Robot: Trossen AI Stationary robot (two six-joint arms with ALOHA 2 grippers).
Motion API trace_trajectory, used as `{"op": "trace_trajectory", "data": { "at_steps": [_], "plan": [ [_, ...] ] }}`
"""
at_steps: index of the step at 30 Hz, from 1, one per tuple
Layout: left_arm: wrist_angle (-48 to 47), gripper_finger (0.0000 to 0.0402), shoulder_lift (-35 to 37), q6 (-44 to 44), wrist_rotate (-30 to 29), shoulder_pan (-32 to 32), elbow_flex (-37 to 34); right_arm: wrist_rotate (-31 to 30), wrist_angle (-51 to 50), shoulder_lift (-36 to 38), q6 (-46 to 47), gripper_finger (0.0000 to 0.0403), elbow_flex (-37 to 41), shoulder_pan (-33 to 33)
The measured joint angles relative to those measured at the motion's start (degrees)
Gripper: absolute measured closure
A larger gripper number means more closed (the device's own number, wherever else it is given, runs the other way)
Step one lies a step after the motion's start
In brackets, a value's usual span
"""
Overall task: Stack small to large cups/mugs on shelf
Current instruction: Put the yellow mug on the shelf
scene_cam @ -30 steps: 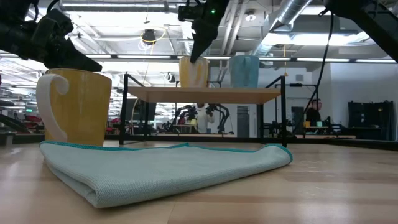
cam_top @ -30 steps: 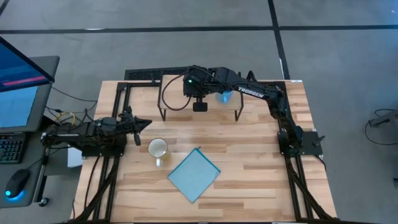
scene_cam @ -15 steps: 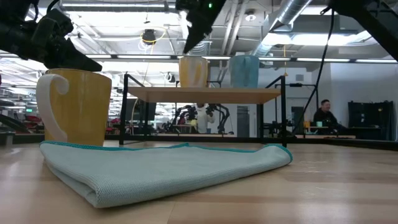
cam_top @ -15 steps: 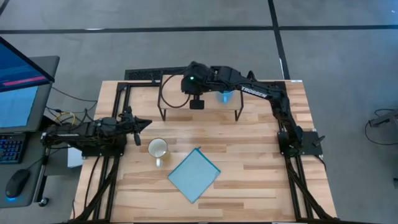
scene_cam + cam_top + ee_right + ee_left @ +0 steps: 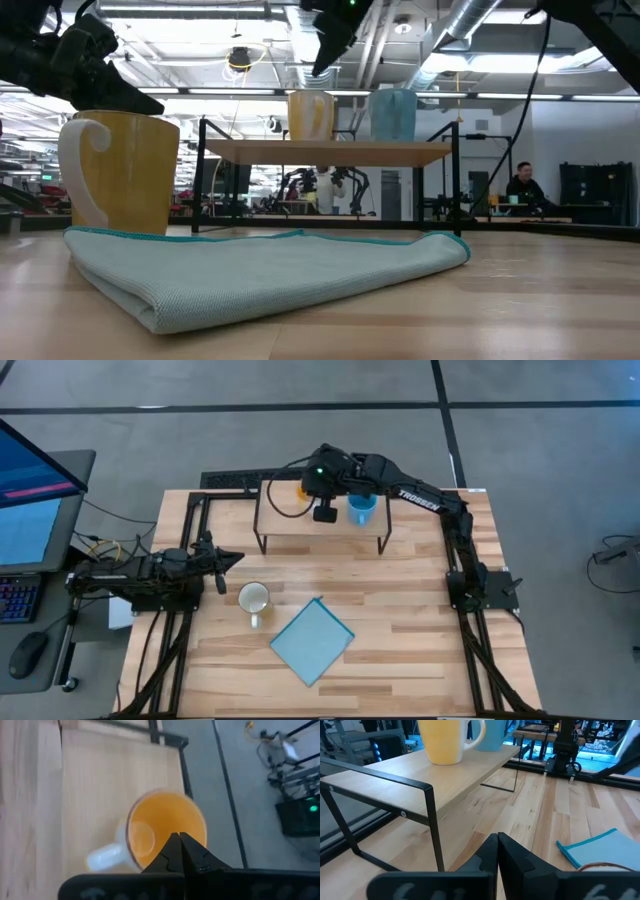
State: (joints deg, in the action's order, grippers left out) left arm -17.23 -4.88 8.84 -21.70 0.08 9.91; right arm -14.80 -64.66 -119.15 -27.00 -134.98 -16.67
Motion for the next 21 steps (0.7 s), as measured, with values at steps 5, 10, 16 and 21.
{"op": "trace_trajectory", "data": {
  "at_steps": [5,10,16,21],
  "plan": [
    [0.0,0.0401,0.0,0.9,1.0,0.0,0.0,2.5,-2.6,-0.1,1.1,0.0388,0.0,-0.4],
    [0.0,0.0401,0.0,1.2,1.0,0.0,0.0,5.2,-6.8,0.5,-0.2,0.0371,0.0,-0.6],
    [0.0,0.0401,0.0,1.3,1.0,0.0,0.0,5.4,-10.4,0.5,0.5,0.0371,0.0,-0.6],
    [0.4,0.0401,0.0,1.3,0.5,0.0,0.0,5.4,-11.8,1.7,1.5,0.0385,0.1,-0.2]
  ]
}}
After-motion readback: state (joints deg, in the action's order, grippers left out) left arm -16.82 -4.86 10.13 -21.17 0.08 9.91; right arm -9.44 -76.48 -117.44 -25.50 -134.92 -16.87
